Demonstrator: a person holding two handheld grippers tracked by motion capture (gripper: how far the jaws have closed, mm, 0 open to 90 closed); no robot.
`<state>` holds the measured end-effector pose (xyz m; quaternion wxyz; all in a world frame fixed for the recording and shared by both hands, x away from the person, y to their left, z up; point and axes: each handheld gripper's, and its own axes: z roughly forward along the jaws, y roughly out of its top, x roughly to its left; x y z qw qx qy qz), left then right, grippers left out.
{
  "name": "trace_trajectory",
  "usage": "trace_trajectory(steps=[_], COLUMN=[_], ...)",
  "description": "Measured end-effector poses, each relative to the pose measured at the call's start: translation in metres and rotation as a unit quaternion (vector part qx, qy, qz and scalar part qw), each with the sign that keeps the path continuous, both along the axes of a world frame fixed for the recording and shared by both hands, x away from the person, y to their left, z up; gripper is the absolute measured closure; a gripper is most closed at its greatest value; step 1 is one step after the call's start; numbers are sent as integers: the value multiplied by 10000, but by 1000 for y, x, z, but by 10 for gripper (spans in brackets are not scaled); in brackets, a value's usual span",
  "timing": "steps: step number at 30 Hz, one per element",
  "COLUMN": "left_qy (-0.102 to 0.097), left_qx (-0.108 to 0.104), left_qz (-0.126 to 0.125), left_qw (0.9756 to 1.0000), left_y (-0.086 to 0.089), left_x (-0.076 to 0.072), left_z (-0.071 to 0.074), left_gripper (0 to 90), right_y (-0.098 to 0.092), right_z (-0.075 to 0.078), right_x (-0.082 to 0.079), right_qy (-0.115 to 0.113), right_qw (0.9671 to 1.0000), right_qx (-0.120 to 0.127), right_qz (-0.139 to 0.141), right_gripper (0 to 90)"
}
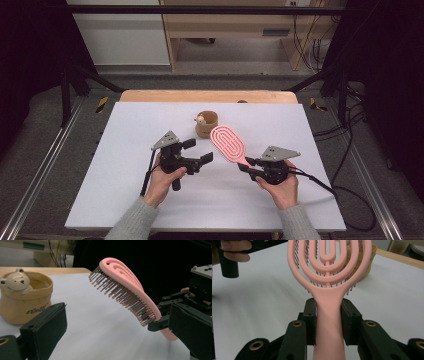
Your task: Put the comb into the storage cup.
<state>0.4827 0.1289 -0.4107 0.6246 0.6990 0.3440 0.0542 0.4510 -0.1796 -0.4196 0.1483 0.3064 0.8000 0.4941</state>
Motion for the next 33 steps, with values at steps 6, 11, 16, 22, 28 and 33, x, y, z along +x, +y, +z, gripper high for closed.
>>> trace_trajectory(steps=[6, 11, 16, 22, 28, 33], left_qy=[61, 87, 142, 190, 269, 313], left_qx=[-16, -46, -65, -96, -167, -167], left_qz=[-8, 14, 47, 100, 95, 88], left_qw=[10000, 10000, 9999, 9997, 9995, 9993], left_y=[-7, -12, -16, -21, -26, -31], left_x=[2, 3, 5, 7, 9, 10], left_z=[-1, -2, -4, -4, -5, -6], left_gripper=[20, 21, 20, 21, 24, 38], right_y=[0, 1, 2, 2, 2, 2], right_z=[0, 1, 1, 0, 1, 0], right_x=[0, -1, -1, -1, -1, -1], right_qy=[-17, -33, -37, -25, -30, -30], right_qw=[10000, 10000, 10000, 10000, 10000, 10000], right_qx=[-4, -10, -23, -30, -13, -20], right_qz=[4, 23, 26, 30, 29, 30], right_gripper=[692, 692, 692, 692, 692, 692])
